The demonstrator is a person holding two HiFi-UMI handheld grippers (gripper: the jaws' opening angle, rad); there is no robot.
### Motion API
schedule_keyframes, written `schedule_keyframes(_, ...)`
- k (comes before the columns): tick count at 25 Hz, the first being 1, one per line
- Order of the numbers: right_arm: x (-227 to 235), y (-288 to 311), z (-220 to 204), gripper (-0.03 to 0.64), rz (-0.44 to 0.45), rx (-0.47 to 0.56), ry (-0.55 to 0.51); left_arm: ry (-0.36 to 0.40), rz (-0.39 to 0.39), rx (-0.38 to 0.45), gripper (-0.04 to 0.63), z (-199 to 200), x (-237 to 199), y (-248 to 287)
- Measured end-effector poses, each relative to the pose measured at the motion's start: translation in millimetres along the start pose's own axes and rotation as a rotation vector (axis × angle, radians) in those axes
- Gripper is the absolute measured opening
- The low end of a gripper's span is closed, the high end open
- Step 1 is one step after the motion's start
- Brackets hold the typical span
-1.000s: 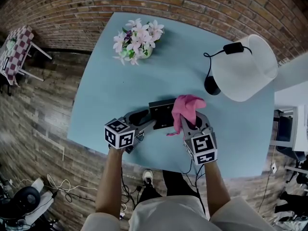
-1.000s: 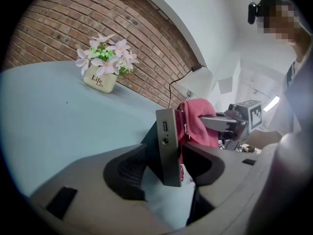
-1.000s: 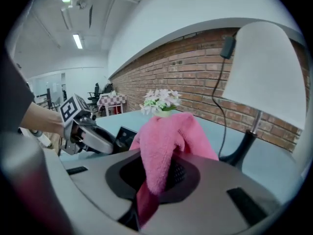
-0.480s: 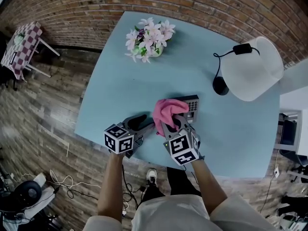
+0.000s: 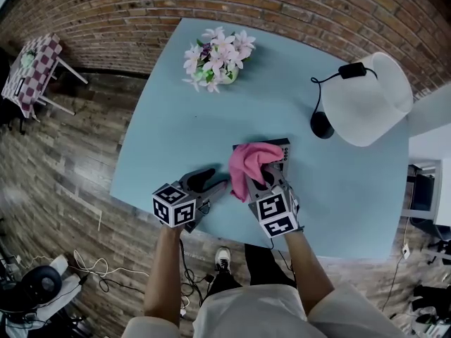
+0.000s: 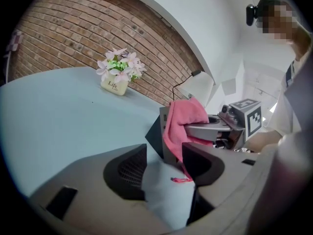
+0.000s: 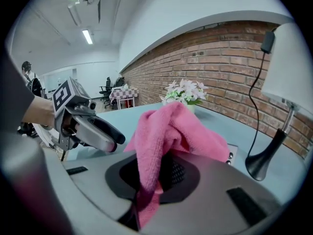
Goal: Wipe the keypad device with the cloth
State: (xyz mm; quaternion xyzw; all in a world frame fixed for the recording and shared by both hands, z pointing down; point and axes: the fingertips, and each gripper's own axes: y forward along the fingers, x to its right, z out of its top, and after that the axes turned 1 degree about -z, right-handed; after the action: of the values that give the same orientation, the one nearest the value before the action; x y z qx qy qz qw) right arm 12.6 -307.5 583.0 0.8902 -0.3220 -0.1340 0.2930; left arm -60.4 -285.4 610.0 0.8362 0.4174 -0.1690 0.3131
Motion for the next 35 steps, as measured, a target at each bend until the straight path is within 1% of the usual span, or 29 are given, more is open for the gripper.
schedule_keyframes(3,14.6,-6.3,-5.5,0.058,-0.029,-0.009,0.026,0.006,-0.007,-0.003,0.261,1.6,2.2,3.0)
schedule_keyframes(8,38.3,-15.2,-16.9,0.058,-0.073,-0.025,0.041,0.017,-0.028,0.002,0.261,5.0,9.0,7.7)
schedule_keyframes(14,55.9,-23.9,-28.4,0.058,-0.102,-0.031,0.049,0.040,-0.045,-0.001,0.261,6.3,17.1,12.1)
schedule_keyframes(18,70.5,-30.7,-37.8,0.058,-0.137,-0.041,0.067,0.039,-0.061,0.006,0.259,5.9,23.5,12.7)
schedule_keyframes(22,90.8,-39.4,-47.4,0.058,-0.183,-0.051,0.097,0.037,-0.060,0.002,0.259,3.0,25.9,13.4)
schedule_keyframes(27,117.2,-51.1,-68.8,0.058,-0.257,-0.104,0.137,0.034,-0.060,-0.004,0.258,1.4,28.7,12.5)
schedule_keyframes(29,122.2,-54.7,-77.3,0.058,-0.260,-0.121,0.162,0.034,-0.064,-0.003,0.258,1.6,30.8,10.8)
schedule_keyframes(32,126.4,-62.5,-79.6,0.057,-0.265,-0.105,0.204,0.035,-0.062,0.005,0.258,2.9,32.4,5.8)
schedule_keyframes(33,126.0,-66.2,-75.3,0.057,-0.273,-0.091,0.200,0.035,-0.059,0.010,0.258,3.4,32.4,3.2)
schedule_keyframes(35,119.0,-72.4,-56.5,0.057,-0.282,-0.048,0.157,0.036,-0.050,0.020,0.259,4.3,32.4,-3.3)
